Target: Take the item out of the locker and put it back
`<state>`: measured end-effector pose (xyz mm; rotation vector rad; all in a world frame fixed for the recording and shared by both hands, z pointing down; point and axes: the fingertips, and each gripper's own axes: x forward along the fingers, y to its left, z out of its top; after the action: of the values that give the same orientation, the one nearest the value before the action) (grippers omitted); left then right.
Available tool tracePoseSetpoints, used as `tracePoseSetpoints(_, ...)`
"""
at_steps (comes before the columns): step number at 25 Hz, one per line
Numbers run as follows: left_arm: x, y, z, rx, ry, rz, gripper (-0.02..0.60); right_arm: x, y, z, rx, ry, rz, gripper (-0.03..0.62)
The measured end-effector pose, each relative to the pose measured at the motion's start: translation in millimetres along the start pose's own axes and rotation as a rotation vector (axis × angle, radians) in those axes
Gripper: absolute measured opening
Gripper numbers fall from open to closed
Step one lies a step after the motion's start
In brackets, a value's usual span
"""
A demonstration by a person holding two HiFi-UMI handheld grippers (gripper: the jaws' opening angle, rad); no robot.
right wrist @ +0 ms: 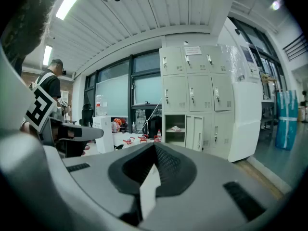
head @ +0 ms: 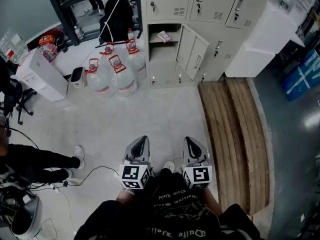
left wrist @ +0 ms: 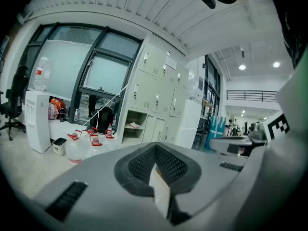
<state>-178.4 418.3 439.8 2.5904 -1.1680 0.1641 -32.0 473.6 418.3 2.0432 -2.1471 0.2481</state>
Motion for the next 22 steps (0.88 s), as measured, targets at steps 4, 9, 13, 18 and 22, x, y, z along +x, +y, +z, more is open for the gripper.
tracePoseSetpoints(4, 4.8, 0.3, 3.3, -0.002, -0.01, -0.003, 0.006, 4.9, -3.8, -2.3, -0.009, 0.014, 0.0, 0.002)
tracePoseSetpoints(9, 14.1, 1.8, 3.3, 0.007, -0.004, 0.006, 0.006, 11.8, -16.4, -13.2, -0.013, 0.025, 0.003, 0.002)
tracePoseSetpoints(13, 25.4, -6.6, 4.1, 0.015, 0.001, -0.005, 0.006, 15.5, -26.2, 1.3, 0.016, -0.02, 0.014, 0.003)
tracePoseSetpoints(18, 44.3, -21.6, 9.7, 0.008, -0.01, -0.012, 0.006, 19.5, -52.5, 0.3, 0.012, -0.043, 0.009, 0.003)
tracePoseSetpoints(22, 56.5, -28.8, 10.1, -0.012, -0.018, -0.013, 0.006, 25.8, -68.3, -5.9, 0.014, -0.039, 0.023, 0.005)
